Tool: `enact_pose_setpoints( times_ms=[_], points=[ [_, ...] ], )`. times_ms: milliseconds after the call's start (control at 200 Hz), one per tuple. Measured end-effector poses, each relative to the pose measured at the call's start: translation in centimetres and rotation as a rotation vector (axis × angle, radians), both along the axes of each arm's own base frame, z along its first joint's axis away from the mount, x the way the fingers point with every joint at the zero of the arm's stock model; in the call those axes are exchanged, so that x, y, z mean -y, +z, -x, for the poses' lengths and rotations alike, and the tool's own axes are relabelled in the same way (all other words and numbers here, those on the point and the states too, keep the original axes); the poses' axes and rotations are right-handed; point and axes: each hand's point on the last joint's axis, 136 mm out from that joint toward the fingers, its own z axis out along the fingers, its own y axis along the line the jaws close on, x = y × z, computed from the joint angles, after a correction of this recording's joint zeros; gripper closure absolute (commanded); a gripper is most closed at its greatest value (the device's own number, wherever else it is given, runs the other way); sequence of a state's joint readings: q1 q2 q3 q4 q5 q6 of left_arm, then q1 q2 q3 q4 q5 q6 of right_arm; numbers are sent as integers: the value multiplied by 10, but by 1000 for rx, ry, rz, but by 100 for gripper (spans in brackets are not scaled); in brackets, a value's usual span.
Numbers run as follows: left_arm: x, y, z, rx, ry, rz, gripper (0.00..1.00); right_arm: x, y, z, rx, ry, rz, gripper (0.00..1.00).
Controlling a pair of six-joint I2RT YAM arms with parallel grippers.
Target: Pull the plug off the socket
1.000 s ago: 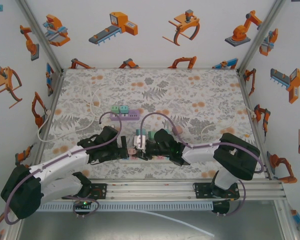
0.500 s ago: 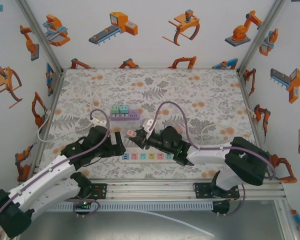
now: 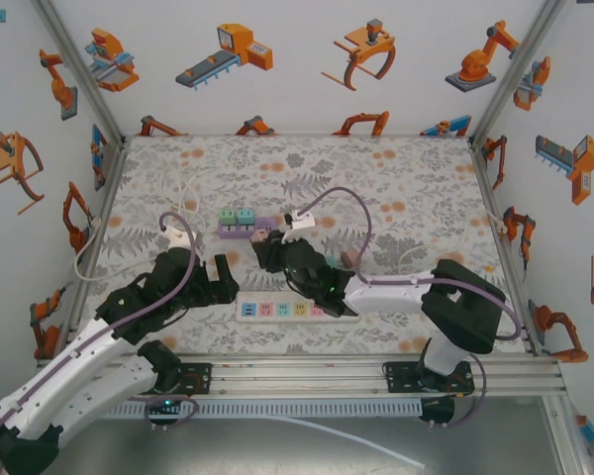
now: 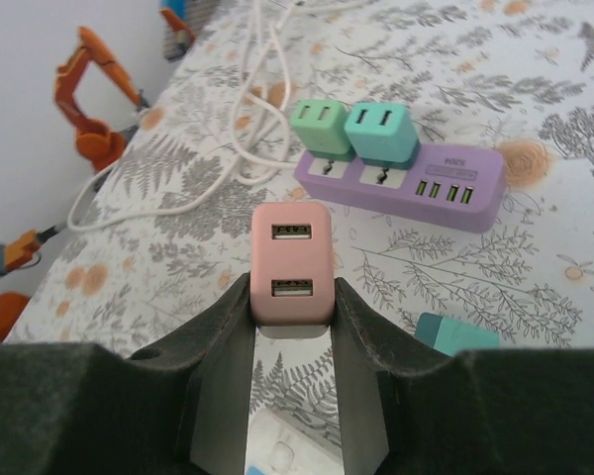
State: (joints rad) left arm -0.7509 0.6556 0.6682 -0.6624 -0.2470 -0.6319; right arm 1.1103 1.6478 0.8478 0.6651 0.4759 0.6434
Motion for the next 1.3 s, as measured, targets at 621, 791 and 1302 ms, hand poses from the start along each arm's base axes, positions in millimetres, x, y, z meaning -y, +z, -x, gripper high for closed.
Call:
enact_pose_setpoints(
  times_ms=[621, 791, 1302],
  points=[
    [-12, -4, 12, 14, 4, 10, 3, -49, -118, -17, -300, -48, 98, 74],
    [-14, -7, 14, 10, 5, 7, 3, -52, -120, -19, -315, -54, 73, 66],
    [-14, -14, 13, -7, 8, -9, 3, -39, -133, -8, -368, -58, 79, 52]
  ],
)
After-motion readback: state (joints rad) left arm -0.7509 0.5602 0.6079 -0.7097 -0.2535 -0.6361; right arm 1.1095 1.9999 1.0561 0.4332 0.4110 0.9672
